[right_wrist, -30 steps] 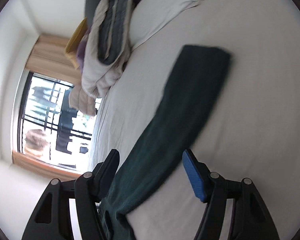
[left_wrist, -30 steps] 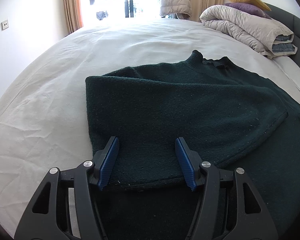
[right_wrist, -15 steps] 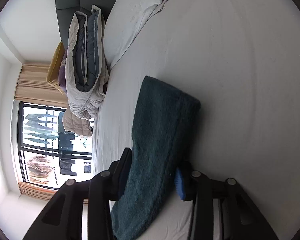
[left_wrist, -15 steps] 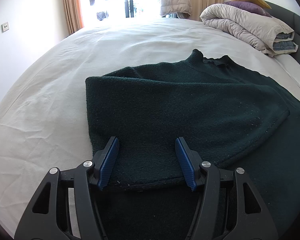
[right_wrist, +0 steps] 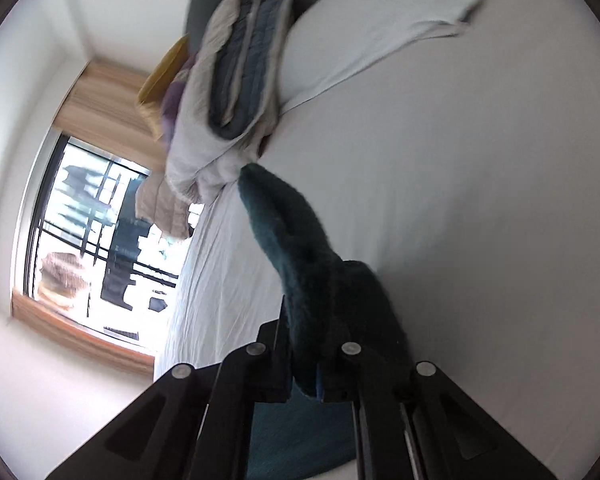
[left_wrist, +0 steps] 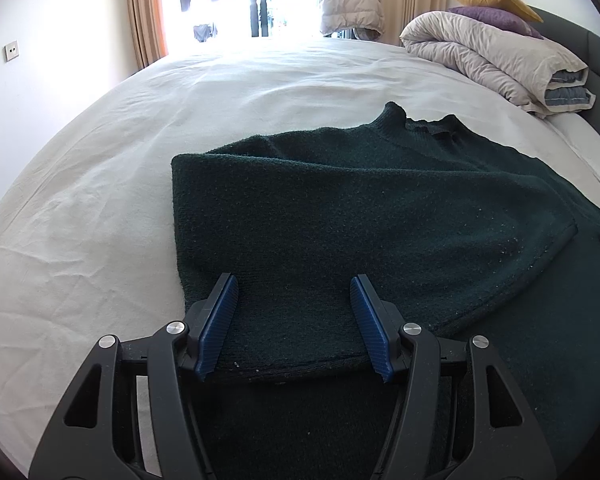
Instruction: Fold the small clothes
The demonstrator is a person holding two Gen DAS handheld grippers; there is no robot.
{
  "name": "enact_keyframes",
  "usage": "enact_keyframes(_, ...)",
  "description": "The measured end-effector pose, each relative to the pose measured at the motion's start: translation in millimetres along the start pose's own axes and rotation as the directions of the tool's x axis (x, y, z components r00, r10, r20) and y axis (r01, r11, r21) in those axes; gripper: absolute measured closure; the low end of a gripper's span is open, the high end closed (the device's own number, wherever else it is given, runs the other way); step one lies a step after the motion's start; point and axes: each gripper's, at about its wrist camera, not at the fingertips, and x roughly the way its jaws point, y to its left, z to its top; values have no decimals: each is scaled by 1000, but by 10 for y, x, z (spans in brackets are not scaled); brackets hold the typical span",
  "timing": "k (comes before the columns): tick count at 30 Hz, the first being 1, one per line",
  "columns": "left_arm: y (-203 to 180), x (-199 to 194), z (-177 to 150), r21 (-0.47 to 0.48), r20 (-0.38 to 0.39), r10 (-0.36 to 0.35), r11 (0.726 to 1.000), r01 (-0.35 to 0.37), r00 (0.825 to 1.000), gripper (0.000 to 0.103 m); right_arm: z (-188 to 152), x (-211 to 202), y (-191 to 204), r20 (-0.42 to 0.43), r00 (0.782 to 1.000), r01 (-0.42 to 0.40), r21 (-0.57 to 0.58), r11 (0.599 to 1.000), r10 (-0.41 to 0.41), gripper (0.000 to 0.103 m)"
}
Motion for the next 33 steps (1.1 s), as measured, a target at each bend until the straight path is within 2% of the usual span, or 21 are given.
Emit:
enact_keyframes(2,10,-7,9,-5,1,-5,1000,5,1000,45,-378,138,648,-67,997,-42,-197,980,29,94)
enact_keyframes(4,48,-33,22,-26,5,-26,999,26,1000,43,-898,278,1258,-159,985,-121,-373,920,65,94)
enact_keyframes(7,183,-135,66,-126,17,-119,985,120,993,35,-1841,423,1990,-272,960,-225,-605,764,67,94)
enact_keyframes(9,312,-234,104,-251,47,-222,941,227,974,28,-2452,523,2278,-313,949,-256,-717,649,29,94)
enact_keyframes(11,375,-295,165,-345,72,-331,877,335,941,27,-2926,625,2415,-338,941,-268,-778,568,-18,94)
enact_keyframes(13,336,-312,286,-382,74,-430,821,423,900,27,-3259,628,2472,-322,946,-261,-835,485,-45,94)
enact_keyframes(15,260,-305,429,-404,83,-522,761,508,849,27,-3470,594,2515,-313,948,-266,-870,416,-50,94)
enact_keyframes(17,168,-239,580,-425,74,-592,709,563,803,26,-3607,561,2517,-285,957,-247,-905,348,-61,94)
enact_keyframes(18,132,-188,641,-438,63,-613,692,574,787,26,-3643,540,2505,-271,960,-237,-916,323,-65,94)
enact_keyframes(21,34,-50,778,-472,35,-654,656,590,756,26,-3704,515,2500,-241,968,-213,-938,275,-74,94)
enact_keyframes(23,-95,44,846,-480,-3,-673,649,589,739,25,-3744,494,2511,-223,972,-200,-950,238,-75,94)
enact_keyframes(24,-155,118,879,-477,-44,-676,661,579,735,24,-3759,488,2527,-220,973,-199,-954,223,-76,94)
enact_keyframes(26,-237,257,913,-468,-107,-655,697,543,748,24,-3823,462,2535,-221,972,-203,-959,198,-76,93)
enact_keyframes(27,-255,320,910,-476,-119,-653,699,534,748,24,-3851,449,2537,-222,972,-205,-961,186,-77,92)
enact_keyframes(29,-262,413,865,-502,-122,-665,682,532,737,25,-3896,423,2532,-231,970,-216,-961,173,-76,92)
enact_keyframes(31,-272,479,816,-504,-125,-671,677,535,731,44,-3912,424,2527,-243,966,-226,-958,175,-84,91)
enact_keyframes(32,-304,526,800,-504,-149,-675,681,531,723,70,-3907,421,2524,-250,965,-232,-956,182,-82,90)
enact_keyframes(33,-328,575,782,-509,-167,-680,680,528,714,76,-3903,420,2525,-257,963,-238,-953,189,-82,90)
